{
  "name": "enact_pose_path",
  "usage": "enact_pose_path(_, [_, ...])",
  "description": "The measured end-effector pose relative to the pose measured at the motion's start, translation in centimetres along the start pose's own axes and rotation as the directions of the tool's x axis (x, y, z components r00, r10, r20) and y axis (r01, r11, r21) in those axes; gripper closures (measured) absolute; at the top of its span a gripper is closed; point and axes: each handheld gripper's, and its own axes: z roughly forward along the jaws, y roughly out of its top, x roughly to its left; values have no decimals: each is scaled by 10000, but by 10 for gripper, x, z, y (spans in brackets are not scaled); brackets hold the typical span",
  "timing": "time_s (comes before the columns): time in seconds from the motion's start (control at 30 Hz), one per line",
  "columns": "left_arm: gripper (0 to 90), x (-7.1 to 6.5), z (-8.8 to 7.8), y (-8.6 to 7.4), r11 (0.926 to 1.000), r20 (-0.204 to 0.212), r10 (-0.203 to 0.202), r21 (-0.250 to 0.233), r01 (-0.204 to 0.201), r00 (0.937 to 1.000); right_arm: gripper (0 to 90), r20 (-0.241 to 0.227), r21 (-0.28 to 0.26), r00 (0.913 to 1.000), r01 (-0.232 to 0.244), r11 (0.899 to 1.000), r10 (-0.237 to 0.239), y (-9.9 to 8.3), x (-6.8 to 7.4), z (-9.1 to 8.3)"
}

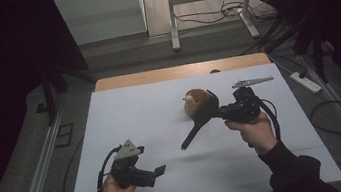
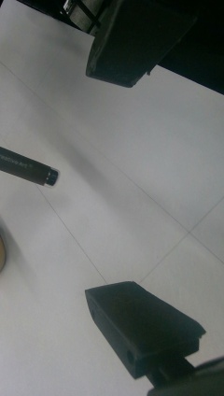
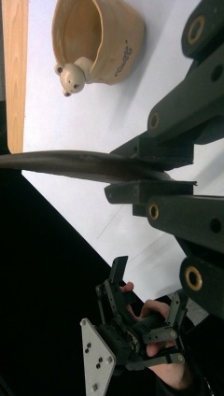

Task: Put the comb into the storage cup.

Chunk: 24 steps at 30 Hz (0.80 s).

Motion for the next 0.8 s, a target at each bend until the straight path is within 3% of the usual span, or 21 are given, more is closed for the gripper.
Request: enact_pose_path(0.8, [4,11,-26,-24,9979,-212,-632,-145,629,9978,837,474,-355,9989,54,9994,-37,4,-7,-10])
